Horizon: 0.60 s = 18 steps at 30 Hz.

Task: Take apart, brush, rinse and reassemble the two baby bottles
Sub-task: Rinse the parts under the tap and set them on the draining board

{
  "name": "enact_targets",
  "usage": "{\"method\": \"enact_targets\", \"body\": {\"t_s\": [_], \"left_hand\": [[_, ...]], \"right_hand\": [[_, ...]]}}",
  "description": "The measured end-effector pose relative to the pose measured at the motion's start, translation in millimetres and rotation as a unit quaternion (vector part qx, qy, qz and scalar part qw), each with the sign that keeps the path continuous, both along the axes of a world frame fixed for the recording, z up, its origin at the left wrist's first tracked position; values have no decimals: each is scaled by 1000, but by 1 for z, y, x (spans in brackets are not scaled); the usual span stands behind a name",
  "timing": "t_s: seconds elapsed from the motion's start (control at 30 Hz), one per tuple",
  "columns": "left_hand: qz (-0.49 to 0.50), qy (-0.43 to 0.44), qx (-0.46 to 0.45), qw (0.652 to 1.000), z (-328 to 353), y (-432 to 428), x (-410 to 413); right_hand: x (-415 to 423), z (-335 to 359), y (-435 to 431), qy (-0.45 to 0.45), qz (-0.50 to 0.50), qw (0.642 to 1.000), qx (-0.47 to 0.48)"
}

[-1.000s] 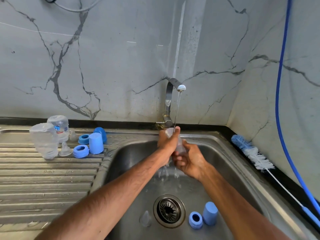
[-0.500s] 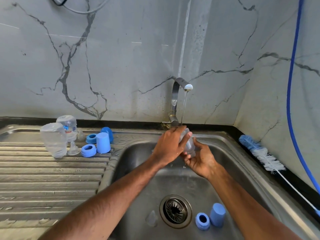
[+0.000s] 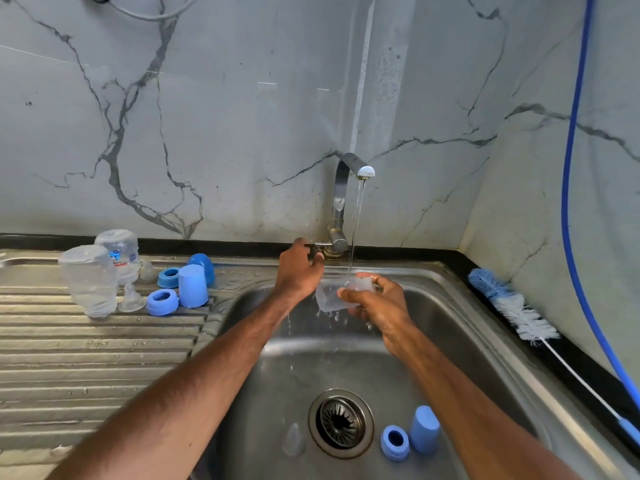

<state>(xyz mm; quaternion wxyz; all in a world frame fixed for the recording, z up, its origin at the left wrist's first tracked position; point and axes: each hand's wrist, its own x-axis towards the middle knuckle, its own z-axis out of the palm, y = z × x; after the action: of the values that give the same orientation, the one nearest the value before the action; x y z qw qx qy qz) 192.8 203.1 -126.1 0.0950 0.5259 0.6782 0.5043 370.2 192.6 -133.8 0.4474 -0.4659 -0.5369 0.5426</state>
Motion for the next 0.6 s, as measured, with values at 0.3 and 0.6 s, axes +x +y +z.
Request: {"method": "enact_targets", "body": {"t_s": [0.3,0.6], "left_hand": [[-13,-408,10,913,16,16,9],[-95,-517,65,848,35,4,17]], "right_hand": [[7,5,6,105,46,991,-62],[9,4,10,61,19,996,-57]]}}
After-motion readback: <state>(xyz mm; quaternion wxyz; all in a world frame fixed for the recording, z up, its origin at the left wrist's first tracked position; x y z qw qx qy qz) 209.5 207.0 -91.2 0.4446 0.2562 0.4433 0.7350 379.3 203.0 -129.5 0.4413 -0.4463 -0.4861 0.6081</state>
